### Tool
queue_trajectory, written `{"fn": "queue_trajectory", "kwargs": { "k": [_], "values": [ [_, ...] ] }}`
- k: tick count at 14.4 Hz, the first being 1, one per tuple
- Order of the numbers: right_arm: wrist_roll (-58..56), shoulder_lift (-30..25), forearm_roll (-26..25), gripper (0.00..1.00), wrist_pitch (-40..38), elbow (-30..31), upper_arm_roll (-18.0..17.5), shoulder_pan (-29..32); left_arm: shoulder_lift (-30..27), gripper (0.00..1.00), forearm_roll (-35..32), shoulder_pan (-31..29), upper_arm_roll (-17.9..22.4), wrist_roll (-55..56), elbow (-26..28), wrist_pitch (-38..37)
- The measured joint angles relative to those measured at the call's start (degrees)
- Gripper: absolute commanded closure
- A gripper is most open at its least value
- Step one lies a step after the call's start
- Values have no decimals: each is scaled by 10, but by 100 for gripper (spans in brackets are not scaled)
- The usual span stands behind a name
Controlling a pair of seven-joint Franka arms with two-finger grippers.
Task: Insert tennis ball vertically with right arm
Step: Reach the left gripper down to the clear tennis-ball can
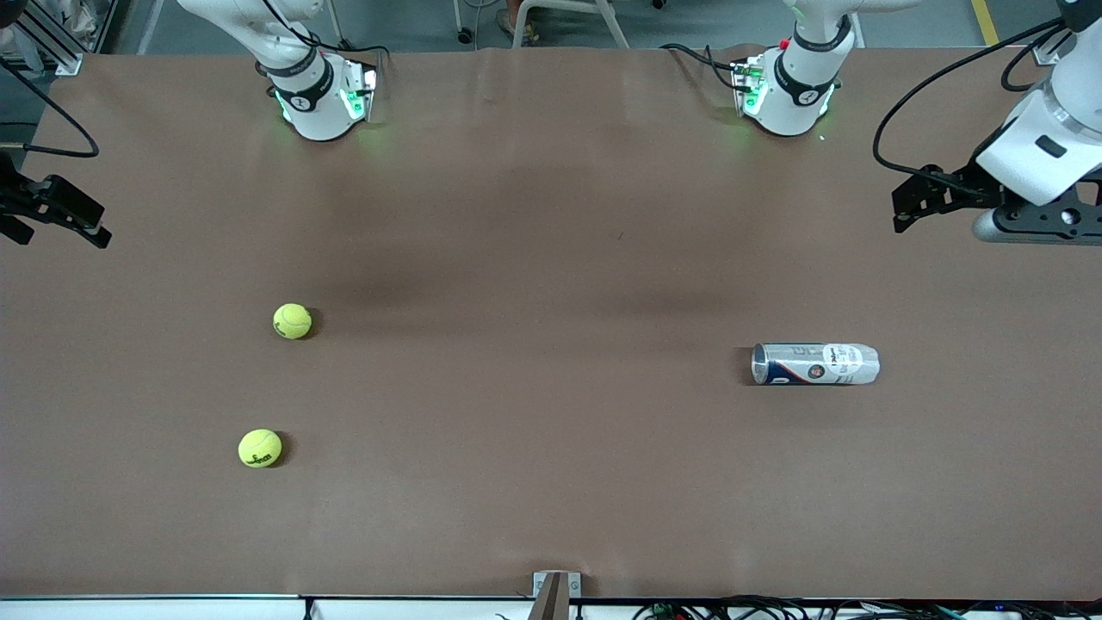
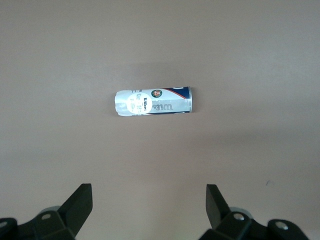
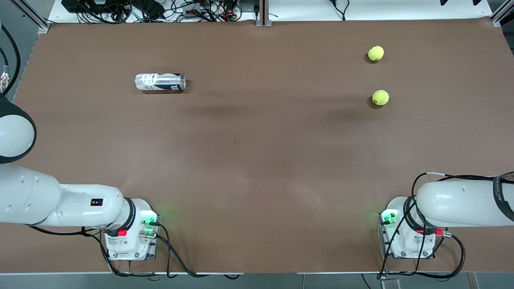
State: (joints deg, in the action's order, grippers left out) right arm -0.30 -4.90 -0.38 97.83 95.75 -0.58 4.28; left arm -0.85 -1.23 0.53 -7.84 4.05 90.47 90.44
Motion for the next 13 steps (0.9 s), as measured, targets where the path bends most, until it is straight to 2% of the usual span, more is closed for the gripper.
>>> {"fn": "queue_trajectory", "kwargs": {
  "k": [6, 10, 13],
  "values": [
    [0, 0, 0, 0, 0, 1, 2, 0, 7, 0, -2, -7, 0, -5, -1, 0],
    [0, 0, 0, 0, 2, 2, 2, 0, 58, 0, -4, -16, 0, -44, 15, 55],
    [0, 0, 0, 0, 17, 1, 4, 1, 104, 0, -4, -11, -7, -130, 20, 80]
  ]
}}
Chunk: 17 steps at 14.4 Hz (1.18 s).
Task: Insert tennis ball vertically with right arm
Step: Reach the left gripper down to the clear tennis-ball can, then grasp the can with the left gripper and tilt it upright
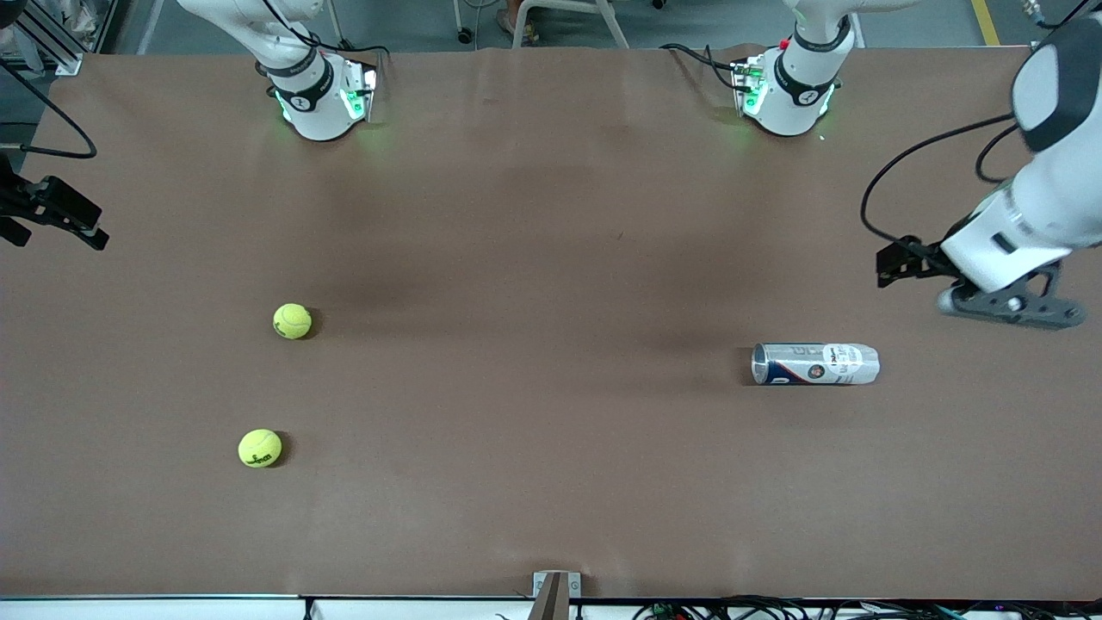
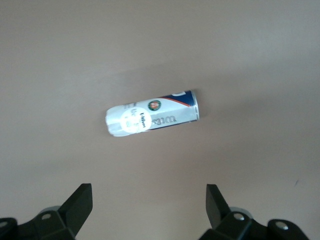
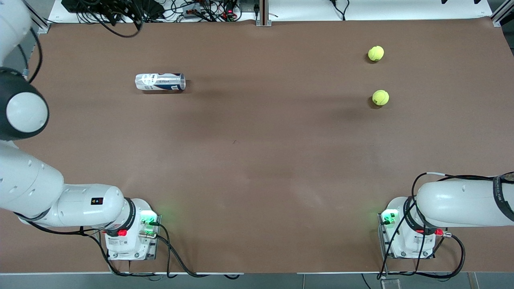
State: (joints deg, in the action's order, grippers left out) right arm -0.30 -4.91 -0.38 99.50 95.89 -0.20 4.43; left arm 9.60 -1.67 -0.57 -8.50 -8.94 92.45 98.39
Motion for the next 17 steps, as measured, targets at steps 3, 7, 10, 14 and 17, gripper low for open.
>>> {"fn": "queue_trajectory", "kwargs": {
  "k": [3, 7, 10, 14, 17],
  "values": [
    [0, 0, 0, 0, 5, 0, 3, 2, 43, 0, -3, 18, -6, -54, 1, 4],
    [0, 0, 0, 0, 8, -1, 1, 2, 96, 0, -82, 62, -10, -101, 4, 28],
    [0, 0, 0, 0, 9, -2, 1, 2, 132, 2, -108, 66, -10, -191, 4, 61],
    [0, 0, 0, 0, 13, -2, 1, 2, 176, 1, -160, 64, -8, -306, 4, 99],
    [0, 0, 0, 0, 15, -2, 1, 2, 204, 1, -231, 70, -10, -340, 5, 101]
  ]
}}
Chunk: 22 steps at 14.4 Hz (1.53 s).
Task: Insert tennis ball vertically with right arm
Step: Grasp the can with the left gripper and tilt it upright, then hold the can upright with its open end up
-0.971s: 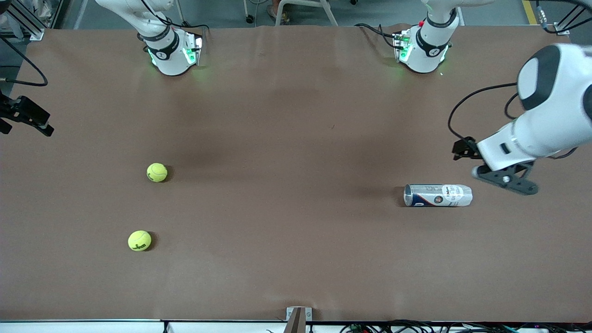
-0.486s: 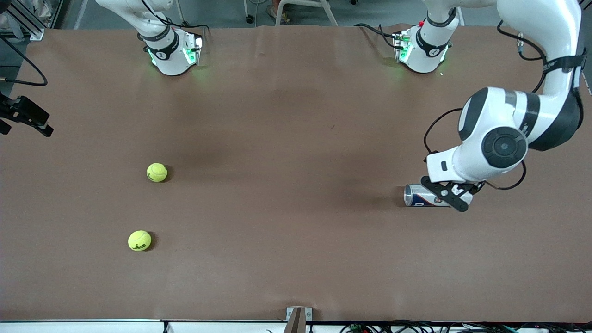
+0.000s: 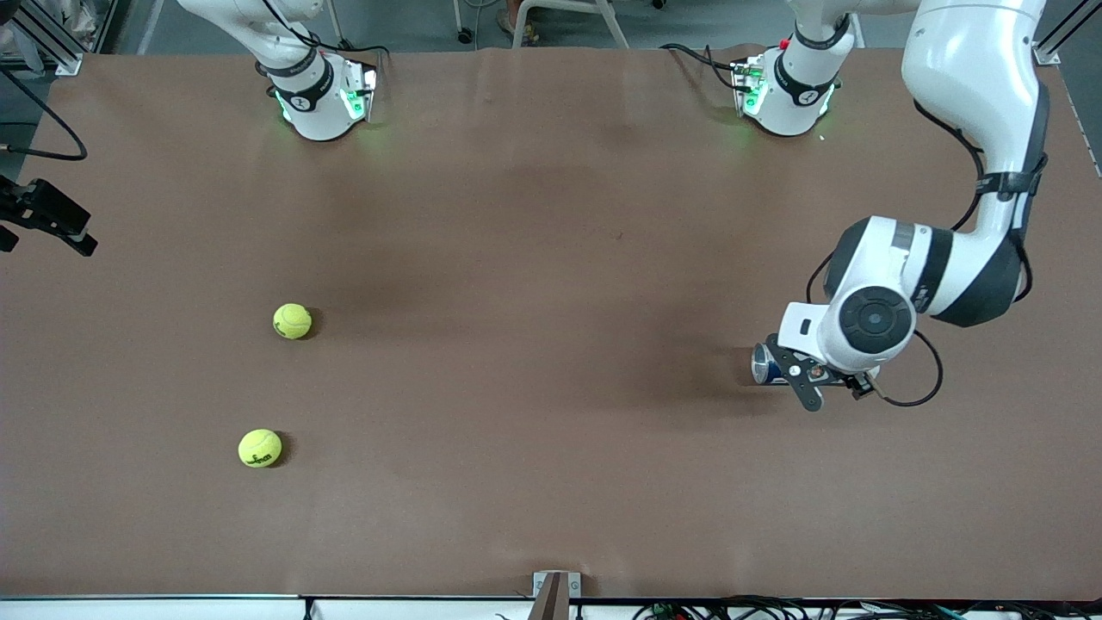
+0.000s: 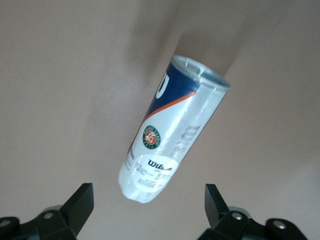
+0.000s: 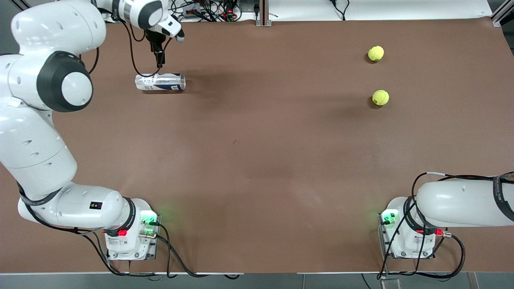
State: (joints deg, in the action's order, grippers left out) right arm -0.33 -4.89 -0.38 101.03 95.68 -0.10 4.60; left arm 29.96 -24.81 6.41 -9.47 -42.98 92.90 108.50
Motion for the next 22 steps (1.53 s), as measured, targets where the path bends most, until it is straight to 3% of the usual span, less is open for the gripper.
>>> {"fn": "queue_trajectory", "kwargs": {
  "k": [9, 19, 22],
  "values": [
    [0, 0, -1, 0, 0, 0, 4, 5, 77, 1, -73, 12, 0, -78, 1, 49],
    [0, 1, -1, 0, 0, 0, 3, 7, 89, 1, -97, 8, 1, -111, 26, 48],
    [0, 1, -1, 0, 0, 0, 3, 7, 95, 7, -97, 2, 1, -114, 34, 57]
  ]
}}
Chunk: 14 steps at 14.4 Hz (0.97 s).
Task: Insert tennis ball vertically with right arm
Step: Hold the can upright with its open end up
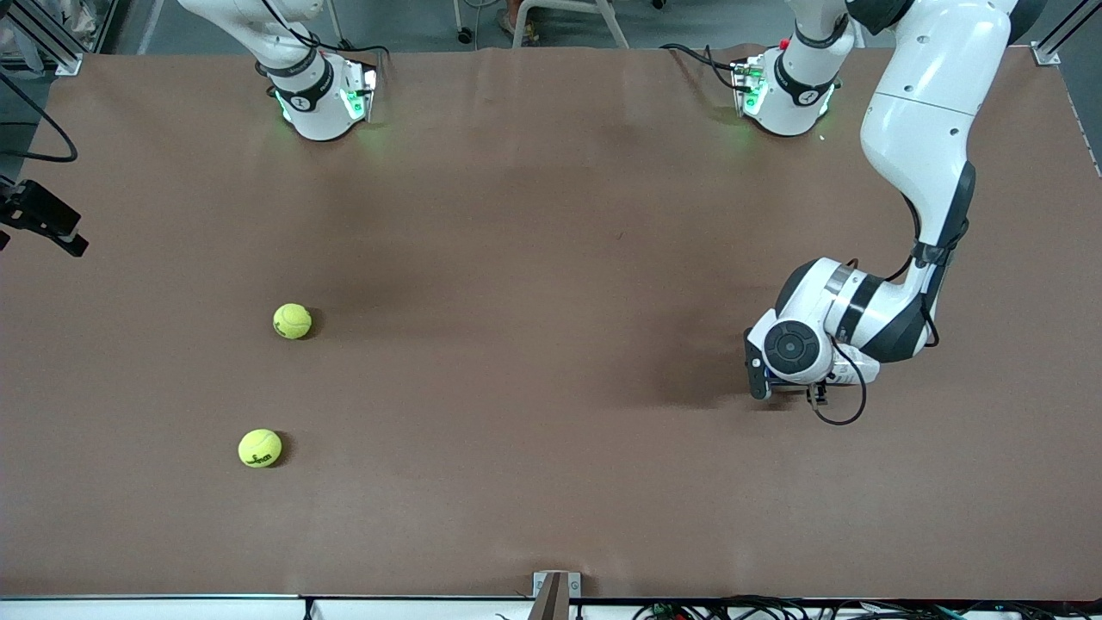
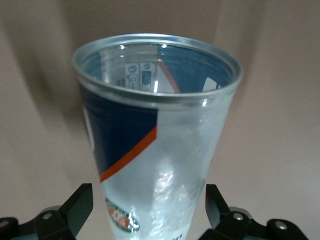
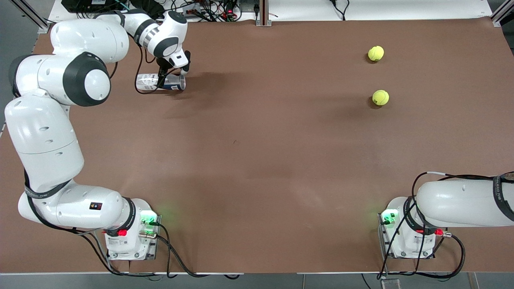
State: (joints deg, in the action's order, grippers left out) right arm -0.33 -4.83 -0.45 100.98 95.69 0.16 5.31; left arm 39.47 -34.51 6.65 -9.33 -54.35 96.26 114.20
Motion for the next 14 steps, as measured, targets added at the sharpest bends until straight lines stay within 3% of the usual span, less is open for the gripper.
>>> {"fn": "queue_trajectory", "kwargs": {
  "k": [2, 5, 12, 14],
  "values": [
    [0, 0, 0, 0, 0, 0, -1, -2, 2, 12, 0, -2, 0, -1, 4, 11],
    [0, 0, 0, 0, 0, 0, -2, -4, 6, 34, -2, -3, 0, -6, 5, 26],
    [0, 0, 0, 0, -1, 0, 0, -4, 4, 31, 3, -3, -3, -27, 2, 35],
    [0, 0, 0, 0, -1, 0, 2, -3, 0, 31, 52, -4, -16, -57, -8, 40]
  ]
}}
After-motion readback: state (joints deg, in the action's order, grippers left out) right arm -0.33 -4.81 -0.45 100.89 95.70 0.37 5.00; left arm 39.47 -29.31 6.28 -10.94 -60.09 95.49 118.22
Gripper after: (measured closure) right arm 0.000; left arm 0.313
